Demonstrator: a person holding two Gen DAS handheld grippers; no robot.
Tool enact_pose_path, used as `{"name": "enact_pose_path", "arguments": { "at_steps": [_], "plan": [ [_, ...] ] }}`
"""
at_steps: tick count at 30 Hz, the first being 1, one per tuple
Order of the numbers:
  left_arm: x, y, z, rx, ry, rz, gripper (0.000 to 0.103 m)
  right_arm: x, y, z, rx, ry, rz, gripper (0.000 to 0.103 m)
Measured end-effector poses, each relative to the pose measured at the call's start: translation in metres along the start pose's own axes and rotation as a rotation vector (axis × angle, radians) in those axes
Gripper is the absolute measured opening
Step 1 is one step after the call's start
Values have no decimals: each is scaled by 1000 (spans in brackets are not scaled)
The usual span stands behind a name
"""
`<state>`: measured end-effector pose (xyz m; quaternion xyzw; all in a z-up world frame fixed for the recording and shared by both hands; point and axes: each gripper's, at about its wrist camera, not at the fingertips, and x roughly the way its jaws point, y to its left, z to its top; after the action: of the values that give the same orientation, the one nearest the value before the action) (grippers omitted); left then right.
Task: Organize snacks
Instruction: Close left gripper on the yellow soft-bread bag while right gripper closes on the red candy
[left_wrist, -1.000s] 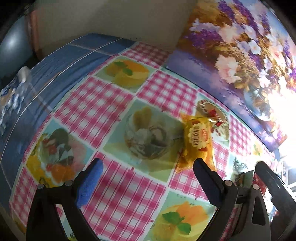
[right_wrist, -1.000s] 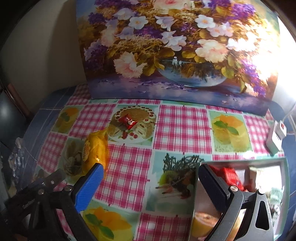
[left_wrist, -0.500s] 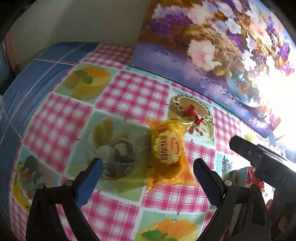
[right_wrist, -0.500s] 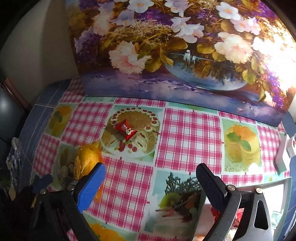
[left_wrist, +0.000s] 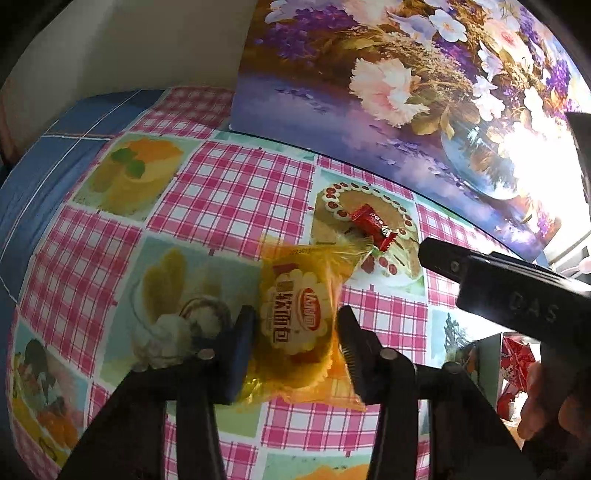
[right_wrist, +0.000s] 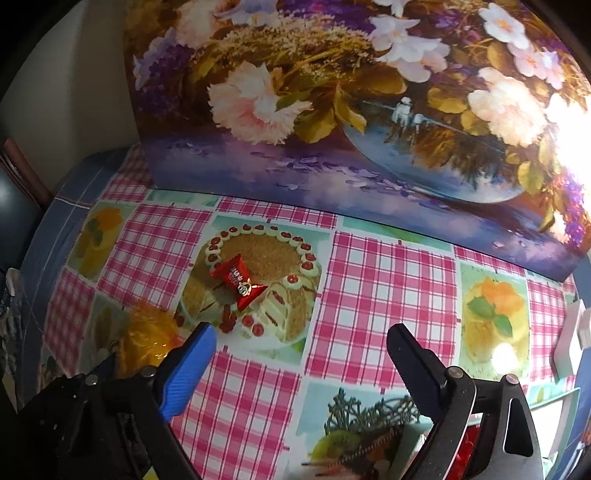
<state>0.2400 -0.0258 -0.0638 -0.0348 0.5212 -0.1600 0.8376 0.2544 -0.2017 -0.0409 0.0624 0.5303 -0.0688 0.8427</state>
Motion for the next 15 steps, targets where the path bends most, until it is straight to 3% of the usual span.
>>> {"name": "enact_pose_path", "arguments": {
  "at_steps": [10,15],
  "plan": [
    [1,32,14,-71,-45,37,46,23,13,14,-12,17,3,86],
    [2,55,18,-132,-50,64,46,35,28,20,-57,22,1,76]
  ]
}}
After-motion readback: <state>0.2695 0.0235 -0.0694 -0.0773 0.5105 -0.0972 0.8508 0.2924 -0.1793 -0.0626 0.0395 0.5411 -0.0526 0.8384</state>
